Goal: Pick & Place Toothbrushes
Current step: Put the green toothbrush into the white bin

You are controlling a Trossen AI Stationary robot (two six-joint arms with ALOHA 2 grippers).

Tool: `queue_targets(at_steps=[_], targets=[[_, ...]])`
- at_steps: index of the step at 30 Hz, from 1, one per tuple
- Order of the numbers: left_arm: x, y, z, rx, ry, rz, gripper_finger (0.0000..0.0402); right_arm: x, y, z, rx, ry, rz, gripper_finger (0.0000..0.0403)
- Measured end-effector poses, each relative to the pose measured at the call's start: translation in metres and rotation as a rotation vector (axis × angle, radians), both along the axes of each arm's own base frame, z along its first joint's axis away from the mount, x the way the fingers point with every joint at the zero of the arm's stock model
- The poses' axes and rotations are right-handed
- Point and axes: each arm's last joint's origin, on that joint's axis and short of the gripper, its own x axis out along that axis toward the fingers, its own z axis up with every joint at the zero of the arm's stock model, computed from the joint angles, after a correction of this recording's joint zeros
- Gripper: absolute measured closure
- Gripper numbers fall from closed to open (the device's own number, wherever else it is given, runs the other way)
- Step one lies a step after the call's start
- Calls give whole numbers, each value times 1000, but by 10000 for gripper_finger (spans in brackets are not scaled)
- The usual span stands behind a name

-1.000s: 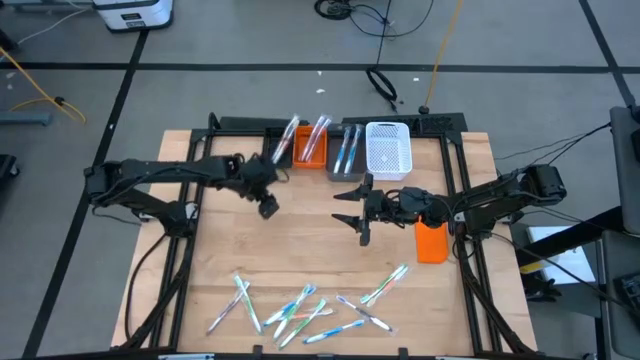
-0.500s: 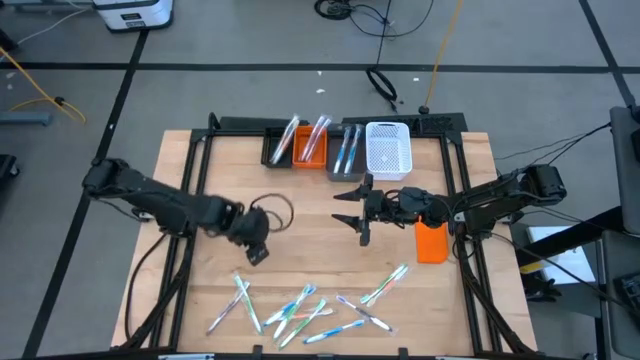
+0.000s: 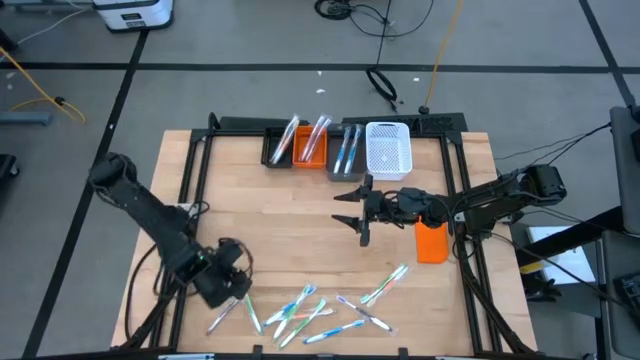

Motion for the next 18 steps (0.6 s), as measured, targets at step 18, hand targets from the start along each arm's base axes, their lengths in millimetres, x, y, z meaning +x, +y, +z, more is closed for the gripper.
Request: queue_targets(at_steps=[18], targets=[[-3, -42, -44, -32, 49, 142, 158, 0, 0, 2, 2, -22, 0, 176]])
